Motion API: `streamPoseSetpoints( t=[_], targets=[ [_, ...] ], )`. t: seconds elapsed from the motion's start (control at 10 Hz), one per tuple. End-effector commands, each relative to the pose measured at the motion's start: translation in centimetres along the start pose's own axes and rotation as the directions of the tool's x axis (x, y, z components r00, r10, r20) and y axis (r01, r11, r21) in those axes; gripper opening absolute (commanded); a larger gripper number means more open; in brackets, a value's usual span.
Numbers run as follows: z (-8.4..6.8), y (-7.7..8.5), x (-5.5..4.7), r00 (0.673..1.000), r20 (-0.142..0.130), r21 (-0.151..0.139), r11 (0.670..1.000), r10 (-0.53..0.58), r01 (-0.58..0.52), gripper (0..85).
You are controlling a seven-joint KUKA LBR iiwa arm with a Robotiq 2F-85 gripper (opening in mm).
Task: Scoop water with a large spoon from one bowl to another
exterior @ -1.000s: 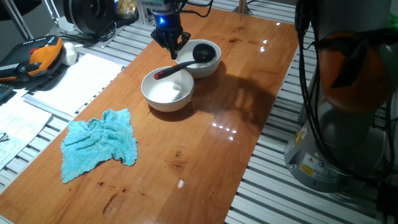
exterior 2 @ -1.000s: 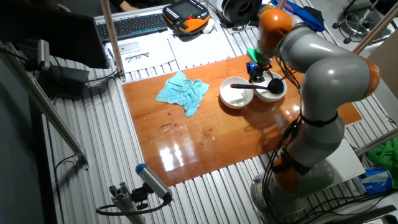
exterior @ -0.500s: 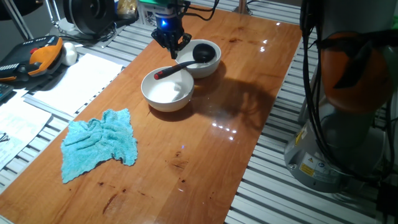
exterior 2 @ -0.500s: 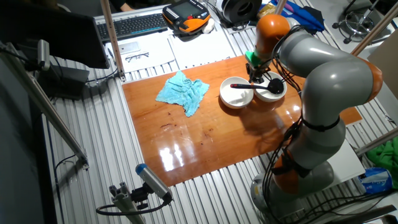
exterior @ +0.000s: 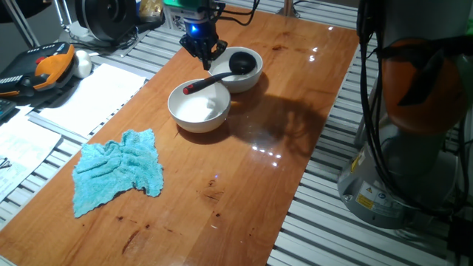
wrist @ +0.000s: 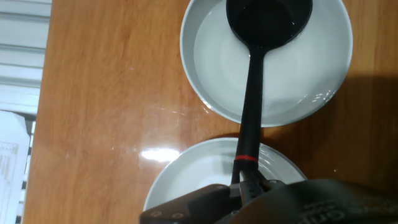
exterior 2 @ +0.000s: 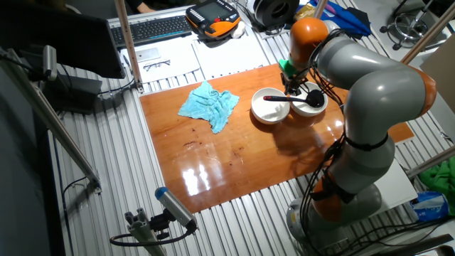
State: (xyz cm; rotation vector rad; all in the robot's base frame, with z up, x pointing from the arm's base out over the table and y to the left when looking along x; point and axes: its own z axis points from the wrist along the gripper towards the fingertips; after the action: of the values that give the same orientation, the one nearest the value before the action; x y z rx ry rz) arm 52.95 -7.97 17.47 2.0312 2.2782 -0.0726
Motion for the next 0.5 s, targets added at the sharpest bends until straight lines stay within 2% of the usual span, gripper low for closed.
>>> streamPoseSetpoints(
  t=[0.0,0.2,0.4],
  targets=[
    [-0.02,0.09,-0.3,1.0,-0.008,0.004,1.0,0.005,-0.005,0.0],
    [0.09,0.2,-0.94,1.0,-0.02,0.004,1.0,0.021,-0.021,0.0],
    [0.8,0.7,-1.19,0.999,-0.015,0.005,0.999,0.036,-0.036,0.0]
  ],
)
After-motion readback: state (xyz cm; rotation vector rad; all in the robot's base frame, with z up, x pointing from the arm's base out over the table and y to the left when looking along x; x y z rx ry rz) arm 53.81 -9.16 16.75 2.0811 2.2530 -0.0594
